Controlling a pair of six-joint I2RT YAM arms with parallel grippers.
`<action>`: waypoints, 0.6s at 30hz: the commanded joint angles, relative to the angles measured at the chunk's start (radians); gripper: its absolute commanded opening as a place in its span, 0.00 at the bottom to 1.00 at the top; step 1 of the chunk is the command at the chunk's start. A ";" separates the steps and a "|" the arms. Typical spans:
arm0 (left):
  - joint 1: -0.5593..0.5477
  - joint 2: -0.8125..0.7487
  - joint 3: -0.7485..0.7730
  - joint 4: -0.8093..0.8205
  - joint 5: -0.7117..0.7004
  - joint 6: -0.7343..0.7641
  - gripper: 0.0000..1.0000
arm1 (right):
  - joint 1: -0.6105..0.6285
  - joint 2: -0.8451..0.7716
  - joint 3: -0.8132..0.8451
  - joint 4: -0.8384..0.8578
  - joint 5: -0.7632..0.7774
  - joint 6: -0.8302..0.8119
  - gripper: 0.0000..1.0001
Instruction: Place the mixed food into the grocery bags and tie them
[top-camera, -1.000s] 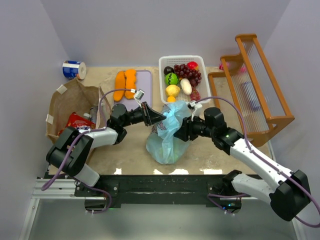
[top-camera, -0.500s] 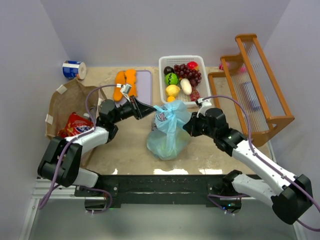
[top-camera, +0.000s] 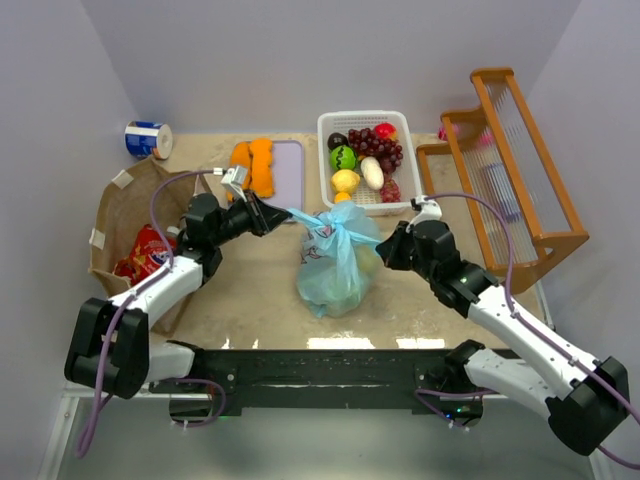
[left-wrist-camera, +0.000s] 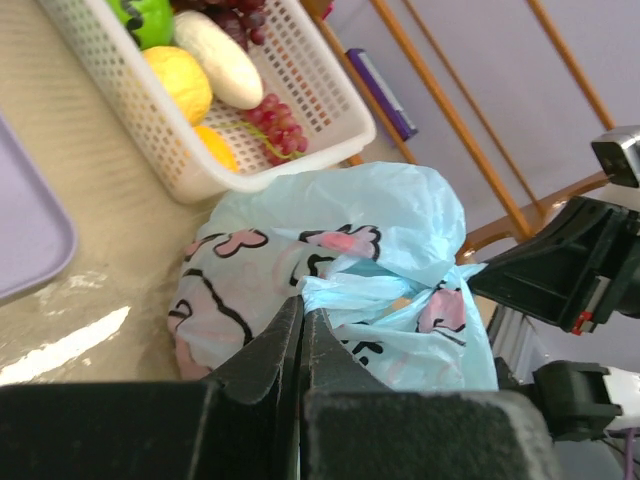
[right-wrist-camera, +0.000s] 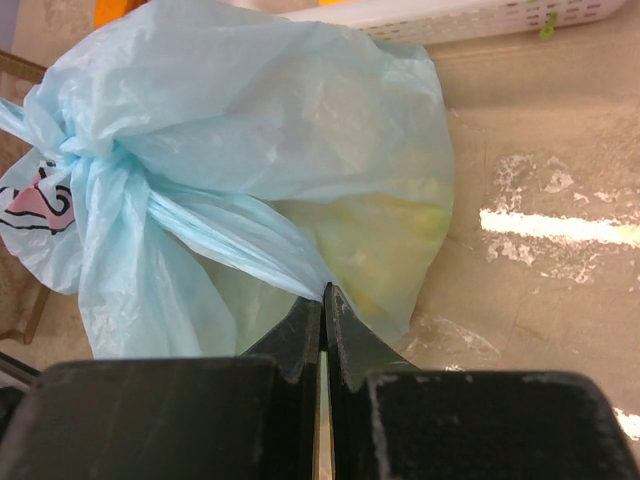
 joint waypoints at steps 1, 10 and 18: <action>0.062 -0.047 0.035 -0.118 -0.251 0.144 0.00 | -0.024 -0.017 -0.044 -0.138 0.156 0.063 0.00; 0.056 -0.060 0.003 -0.105 -0.252 0.178 0.00 | -0.024 -0.082 -0.076 -0.216 0.183 0.115 0.00; 0.004 -0.057 0.027 -0.140 -0.289 0.228 0.00 | -0.025 -0.139 -0.085 -0.242 0.214 0.115 0.00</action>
